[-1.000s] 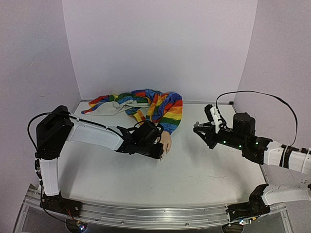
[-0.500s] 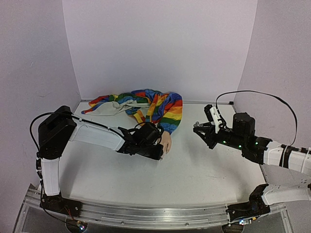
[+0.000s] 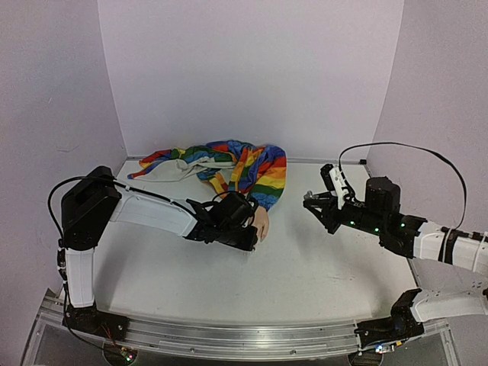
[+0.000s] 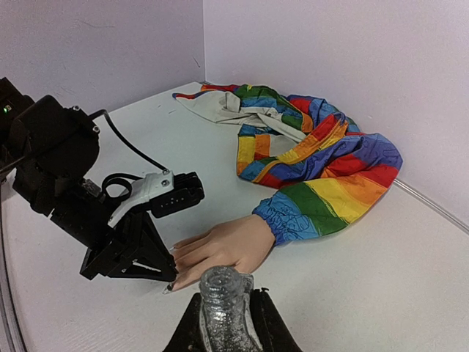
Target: Paint the nails
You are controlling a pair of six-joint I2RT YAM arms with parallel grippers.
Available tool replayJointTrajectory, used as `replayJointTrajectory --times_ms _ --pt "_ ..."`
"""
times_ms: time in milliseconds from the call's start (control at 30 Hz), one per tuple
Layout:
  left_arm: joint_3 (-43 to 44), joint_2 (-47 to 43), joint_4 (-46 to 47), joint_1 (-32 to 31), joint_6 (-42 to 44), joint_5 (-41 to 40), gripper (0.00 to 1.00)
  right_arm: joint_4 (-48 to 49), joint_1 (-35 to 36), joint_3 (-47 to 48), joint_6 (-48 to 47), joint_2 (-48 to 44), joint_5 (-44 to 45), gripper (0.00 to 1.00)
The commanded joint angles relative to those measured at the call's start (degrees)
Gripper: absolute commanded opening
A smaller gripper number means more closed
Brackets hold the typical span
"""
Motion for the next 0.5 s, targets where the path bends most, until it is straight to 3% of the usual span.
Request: replayJointTrajectory --times_ms 0,467 --pt "1.7 -0.3 1.8 0.3 -0.1 0.1 0.00 3.5 -0.2 0.3 -0.2 -0.3 -0.5 0.00" --pt "-0.4 -1.4 1.8 0.3 -0.8 -0.8 0.00 3.5 -0.2 0.5 -0.1 -0.3 -0.6 0.00"
